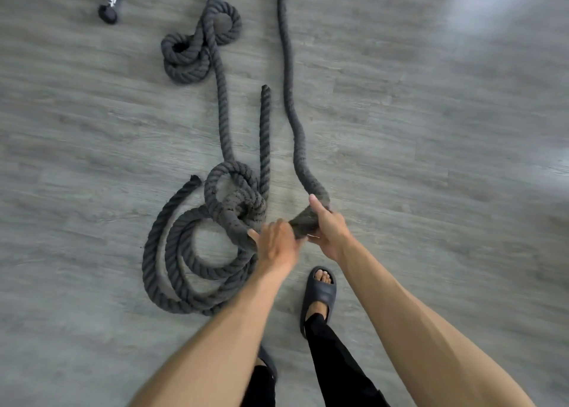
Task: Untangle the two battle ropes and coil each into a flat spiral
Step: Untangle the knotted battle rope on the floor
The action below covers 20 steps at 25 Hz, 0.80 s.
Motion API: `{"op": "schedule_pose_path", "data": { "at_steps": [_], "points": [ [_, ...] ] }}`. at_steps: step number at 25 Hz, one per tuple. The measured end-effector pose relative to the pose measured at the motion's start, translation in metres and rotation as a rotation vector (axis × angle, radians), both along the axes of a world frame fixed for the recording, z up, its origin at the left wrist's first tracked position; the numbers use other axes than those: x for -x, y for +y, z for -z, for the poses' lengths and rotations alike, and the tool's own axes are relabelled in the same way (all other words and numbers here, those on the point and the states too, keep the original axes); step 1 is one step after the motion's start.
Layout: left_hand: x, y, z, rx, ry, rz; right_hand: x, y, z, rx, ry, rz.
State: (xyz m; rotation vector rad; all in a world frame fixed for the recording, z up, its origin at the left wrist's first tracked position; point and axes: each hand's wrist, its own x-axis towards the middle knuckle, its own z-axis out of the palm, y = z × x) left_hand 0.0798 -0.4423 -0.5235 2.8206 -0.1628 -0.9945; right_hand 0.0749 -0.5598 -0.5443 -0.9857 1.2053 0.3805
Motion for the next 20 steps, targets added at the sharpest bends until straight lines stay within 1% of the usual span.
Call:
{"op": "schedule_pose_path", "data": {
  "at_steps": [2,4,5,6,7,8,10,11,12,13,14,15,16,17,18,19,20],
  "points": [
    [0.042,-0.019,-0.003,0.089,0.005,-0.006,0.006,0.003,0.006,0.105,0.071,0.086],
    [0.061,-0.012,-0.006,0.220,0.074,0.031,0.016,-0.002,0.005,0.249,0.107,0.152],
    [0.057,0.001,-0.008,0.304,0.113,0.058,0.024,-0.003,0.001,0.271,0.082,0.149],
    [0.049,0.018,-0.008,0.369,0.146,0.119,0.035,-0.004,-0.007,0.252,0.030,0.136],
    [0.037,0.036,-0.006,0.384,0.194,0.230,0.045,-0.004,-0.011,0.215,-0.025,0.129],
    [0.024,0.052,-0.004,0.330,0.261,0.364,0.054,-0.004,-0.020,0.163,-0.075,0.106],
    [0.000,0.072,0.009,0.093,0.417,0.621,0.066,-0.003,-0.032,0.055,-0.166,0.036],
    [-0.008,0.077,0.012,-0.021,0.492,0.705,0.071,-0.002,-0.041,0.001,-0.208,0.011],
    [-0.014,0.078,0.012,-0.095,0.550,0.759,0.075,-0.004,-0.051,-0.040,-0.234,-0.010],
    [-0.019,0.079,0.010,-0.106,0.581,0.799,0.079,-0.009,-0.060,-0.061,-0.254,-0.032],
    [-0.021,0.082,0.008,-0.071,0.579,0.821,0.084,-0.013,-0.068,-0.064,-0.258,-0.045],
    [-0.020,0.085,0.007,0.005,0.537,0.828,0.089,-0.018,-0.073,-0.068,-0.267,-0.035],
    [-0.015,0.092,0.005,0.085,0.441,0.819,0.093,-0.021,-0.074,-0.056,-0.266,-0.005],
    [-0.006,0.101,0.004,0.147,0.310,0.790,0.095,-0.024,-0.072,-0.020,-0.262,0.020],
    [0.008,0.111,0.000,0.182,0.166,0.747,0.099,-0.022,-0.068,0.079,-0.227,0.004],
    [0.025,0.121,0.000,0.202,0.033,0.687,0.102,-0.017,-0.062,0.266,-0.159,-0.101],
    [0.043,0.127,0.002,0.197,-0.074,0.633,0.105,-0.011,-0.056,0.552,-0.043,-0.282]
  ]
}}
